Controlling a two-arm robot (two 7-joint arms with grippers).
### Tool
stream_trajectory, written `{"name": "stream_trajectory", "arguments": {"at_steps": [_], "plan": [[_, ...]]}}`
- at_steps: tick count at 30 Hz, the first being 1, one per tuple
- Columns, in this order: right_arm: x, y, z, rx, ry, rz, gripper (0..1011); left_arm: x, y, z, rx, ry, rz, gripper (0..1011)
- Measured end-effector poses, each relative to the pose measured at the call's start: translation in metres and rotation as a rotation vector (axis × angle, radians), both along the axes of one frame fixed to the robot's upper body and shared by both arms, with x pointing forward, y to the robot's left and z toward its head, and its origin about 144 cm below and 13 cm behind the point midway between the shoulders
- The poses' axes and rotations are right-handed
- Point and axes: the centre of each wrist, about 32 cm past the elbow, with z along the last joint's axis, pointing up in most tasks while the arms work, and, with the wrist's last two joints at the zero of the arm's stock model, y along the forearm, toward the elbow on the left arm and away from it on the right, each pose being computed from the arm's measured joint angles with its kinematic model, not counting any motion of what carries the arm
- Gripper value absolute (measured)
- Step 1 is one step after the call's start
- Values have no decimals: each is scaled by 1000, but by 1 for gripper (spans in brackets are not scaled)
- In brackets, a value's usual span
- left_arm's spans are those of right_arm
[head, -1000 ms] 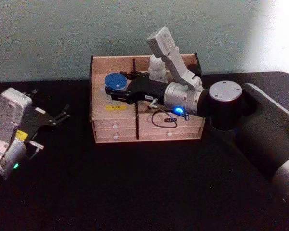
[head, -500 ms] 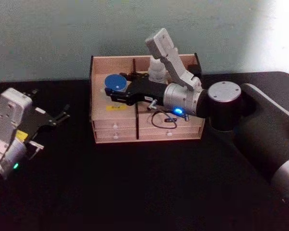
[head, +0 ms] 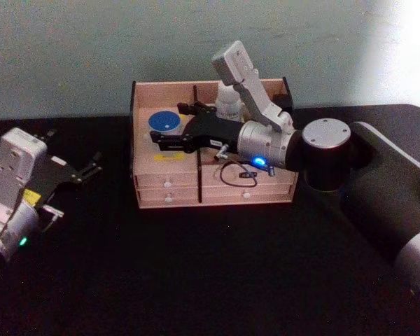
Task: Pick up the facial cleanser and watermelon frost from the table and place them into the tiered storage box.
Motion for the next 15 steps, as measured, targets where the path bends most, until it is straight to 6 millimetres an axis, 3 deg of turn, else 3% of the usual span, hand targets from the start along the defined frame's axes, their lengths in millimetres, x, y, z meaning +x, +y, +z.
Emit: {"name": "stream_trajectory", "arguments": {"at_steps": [15], "plan": [[-1, -1, 1, 6, -2, 2, 1002, 0, 0, 0, 0, 0, 0, 1001]]}}
